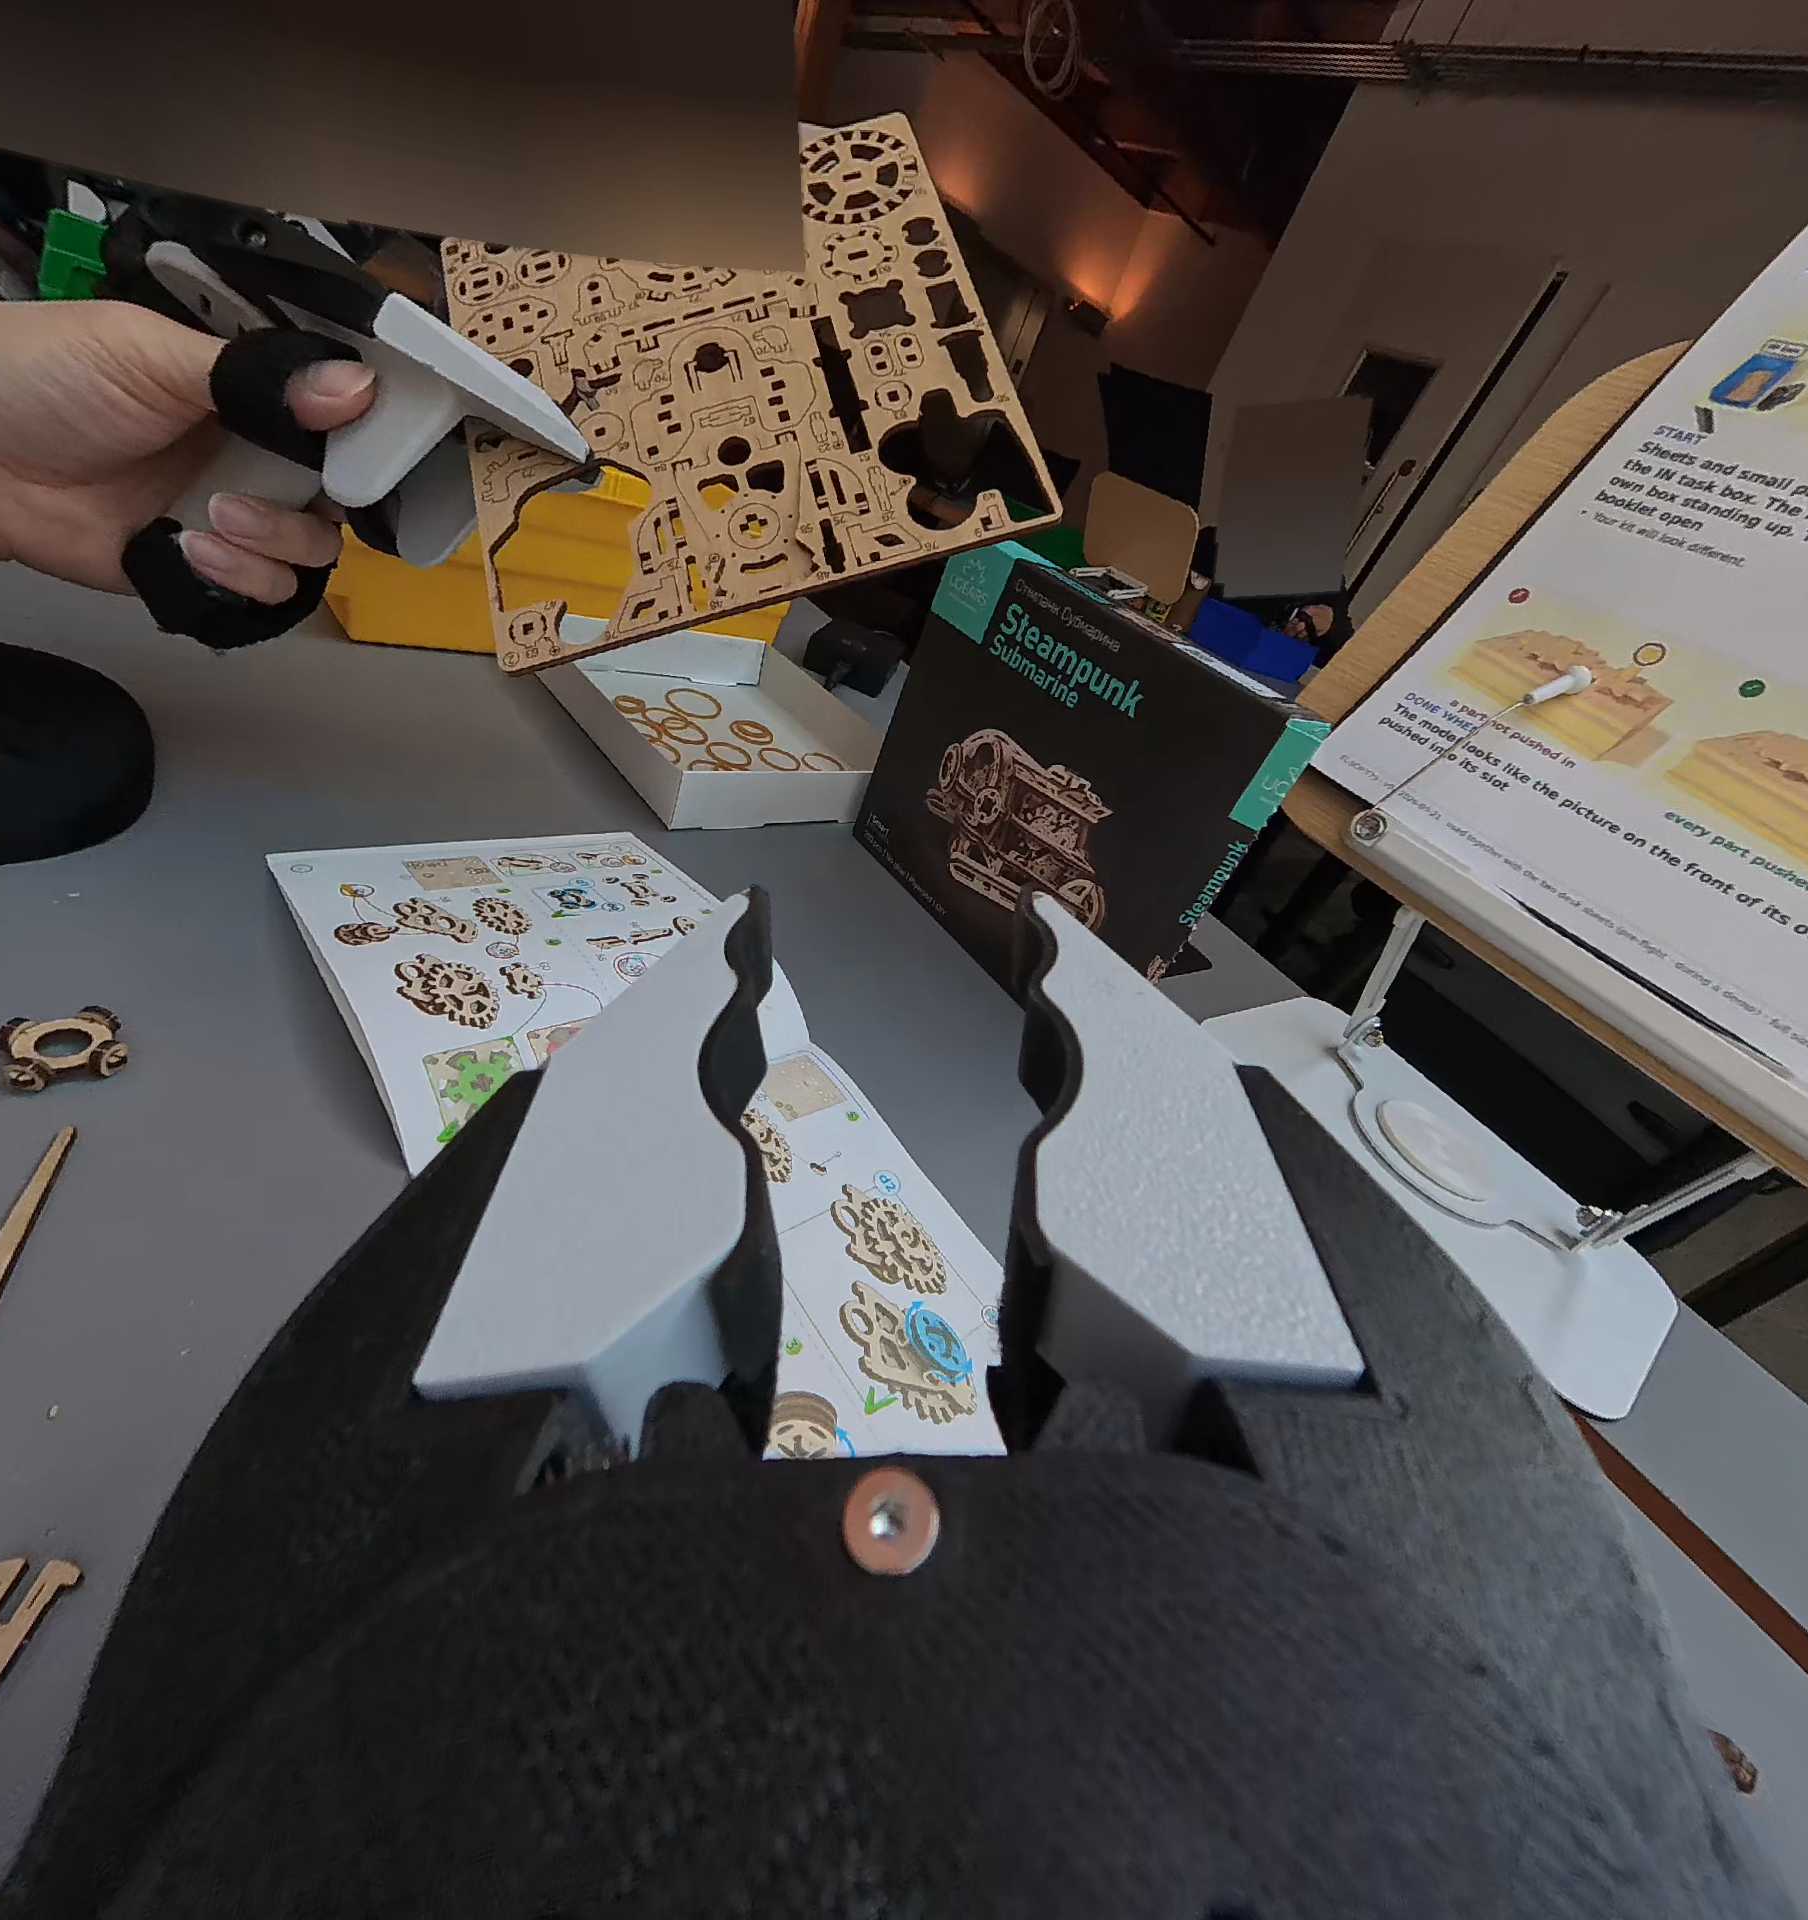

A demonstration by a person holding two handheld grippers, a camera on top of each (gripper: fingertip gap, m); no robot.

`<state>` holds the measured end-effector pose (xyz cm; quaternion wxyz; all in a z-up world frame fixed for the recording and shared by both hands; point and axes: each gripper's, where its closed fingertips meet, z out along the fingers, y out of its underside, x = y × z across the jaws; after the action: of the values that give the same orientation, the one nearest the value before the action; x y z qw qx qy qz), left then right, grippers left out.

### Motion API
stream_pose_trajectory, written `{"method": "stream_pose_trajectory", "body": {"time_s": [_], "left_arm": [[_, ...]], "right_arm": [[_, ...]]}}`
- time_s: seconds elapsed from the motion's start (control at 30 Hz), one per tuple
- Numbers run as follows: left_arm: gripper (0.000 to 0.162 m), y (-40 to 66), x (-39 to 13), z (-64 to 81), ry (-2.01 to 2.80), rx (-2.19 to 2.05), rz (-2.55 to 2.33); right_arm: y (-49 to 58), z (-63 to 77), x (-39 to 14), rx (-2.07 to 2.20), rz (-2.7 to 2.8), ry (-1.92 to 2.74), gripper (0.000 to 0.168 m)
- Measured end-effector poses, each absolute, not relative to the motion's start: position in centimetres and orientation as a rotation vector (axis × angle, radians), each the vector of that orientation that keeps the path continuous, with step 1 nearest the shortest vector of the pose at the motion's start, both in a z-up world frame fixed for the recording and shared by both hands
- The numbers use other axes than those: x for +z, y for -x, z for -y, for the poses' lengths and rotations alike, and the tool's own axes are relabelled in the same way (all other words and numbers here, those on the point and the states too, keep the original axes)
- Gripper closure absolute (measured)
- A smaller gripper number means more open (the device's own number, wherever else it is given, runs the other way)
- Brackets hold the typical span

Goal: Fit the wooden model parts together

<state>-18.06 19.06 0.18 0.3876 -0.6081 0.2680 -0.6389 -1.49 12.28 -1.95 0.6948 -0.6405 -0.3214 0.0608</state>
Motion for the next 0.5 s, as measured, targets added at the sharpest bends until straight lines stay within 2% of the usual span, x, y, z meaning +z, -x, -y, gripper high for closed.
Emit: {"method": "stream_pose_trajectory", "body": {"time_s": [0.2,0.5], "left_arm": [[0.161,18.4,-1.8,-20.0,1.646,-1.553,-0.724],[0.161,17.8,-1.5,-19.3,1.639,-1.609,-0.734]], "right_arm": [[1.6,-12.3,-2.1,0.122,0.733,1.432,0.125],[1.5,-12.3,-2.2,0.110,0.739,1.435,0.125]]}}
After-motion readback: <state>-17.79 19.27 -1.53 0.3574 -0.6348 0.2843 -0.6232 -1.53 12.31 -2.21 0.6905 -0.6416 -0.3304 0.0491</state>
